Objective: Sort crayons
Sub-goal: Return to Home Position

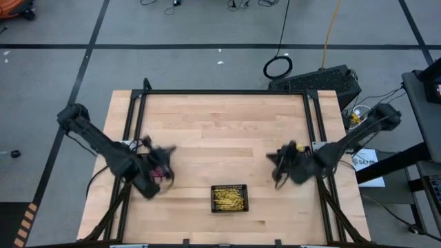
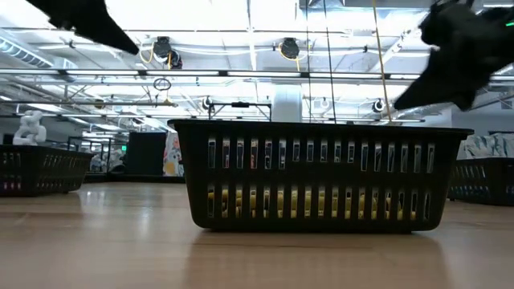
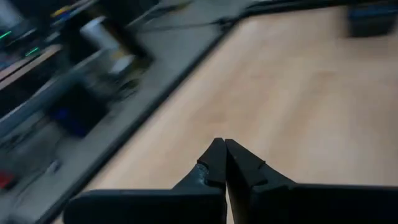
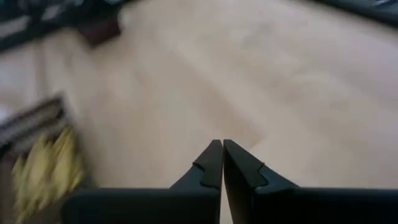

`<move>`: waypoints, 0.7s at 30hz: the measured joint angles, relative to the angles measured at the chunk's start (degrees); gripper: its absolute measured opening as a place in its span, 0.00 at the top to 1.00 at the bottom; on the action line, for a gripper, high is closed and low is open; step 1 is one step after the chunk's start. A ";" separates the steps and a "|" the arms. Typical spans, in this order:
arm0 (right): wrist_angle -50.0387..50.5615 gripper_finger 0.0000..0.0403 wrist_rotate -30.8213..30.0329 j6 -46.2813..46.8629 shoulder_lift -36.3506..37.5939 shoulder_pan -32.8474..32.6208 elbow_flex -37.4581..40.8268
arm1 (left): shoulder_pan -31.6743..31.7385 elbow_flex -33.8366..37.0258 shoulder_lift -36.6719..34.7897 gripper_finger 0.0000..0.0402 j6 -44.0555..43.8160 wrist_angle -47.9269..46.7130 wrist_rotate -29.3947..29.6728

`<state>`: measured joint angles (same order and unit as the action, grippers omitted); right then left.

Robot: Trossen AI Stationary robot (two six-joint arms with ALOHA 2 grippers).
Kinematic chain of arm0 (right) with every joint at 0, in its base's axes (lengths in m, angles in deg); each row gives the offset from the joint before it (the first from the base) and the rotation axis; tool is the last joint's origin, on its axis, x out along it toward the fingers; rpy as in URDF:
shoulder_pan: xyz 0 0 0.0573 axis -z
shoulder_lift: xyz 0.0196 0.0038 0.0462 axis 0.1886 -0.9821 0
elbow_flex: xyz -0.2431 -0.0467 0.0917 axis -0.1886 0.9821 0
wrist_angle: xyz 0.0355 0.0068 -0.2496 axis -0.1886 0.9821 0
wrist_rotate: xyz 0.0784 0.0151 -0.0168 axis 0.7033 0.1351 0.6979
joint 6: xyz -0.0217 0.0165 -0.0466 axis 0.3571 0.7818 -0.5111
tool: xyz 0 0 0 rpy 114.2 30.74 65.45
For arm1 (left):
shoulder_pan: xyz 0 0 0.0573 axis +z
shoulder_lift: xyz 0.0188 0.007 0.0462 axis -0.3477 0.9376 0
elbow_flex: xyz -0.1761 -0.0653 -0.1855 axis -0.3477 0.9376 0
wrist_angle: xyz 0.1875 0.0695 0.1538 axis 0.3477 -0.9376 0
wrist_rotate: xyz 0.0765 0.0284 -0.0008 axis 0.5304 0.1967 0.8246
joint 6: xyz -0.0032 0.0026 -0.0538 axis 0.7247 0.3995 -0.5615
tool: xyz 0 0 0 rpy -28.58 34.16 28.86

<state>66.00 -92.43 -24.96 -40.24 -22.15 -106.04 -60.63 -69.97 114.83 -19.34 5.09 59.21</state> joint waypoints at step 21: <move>-5.74 1.00 40.72 -40.12 42.60 30.04 10.00 | 14.42 16.67 -42.24 1.00 37.43 22.54 -16.85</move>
<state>60.26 -51.71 -65.08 2.36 7.89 -96.04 -46.22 -53.30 72.59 18.09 27.63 42.36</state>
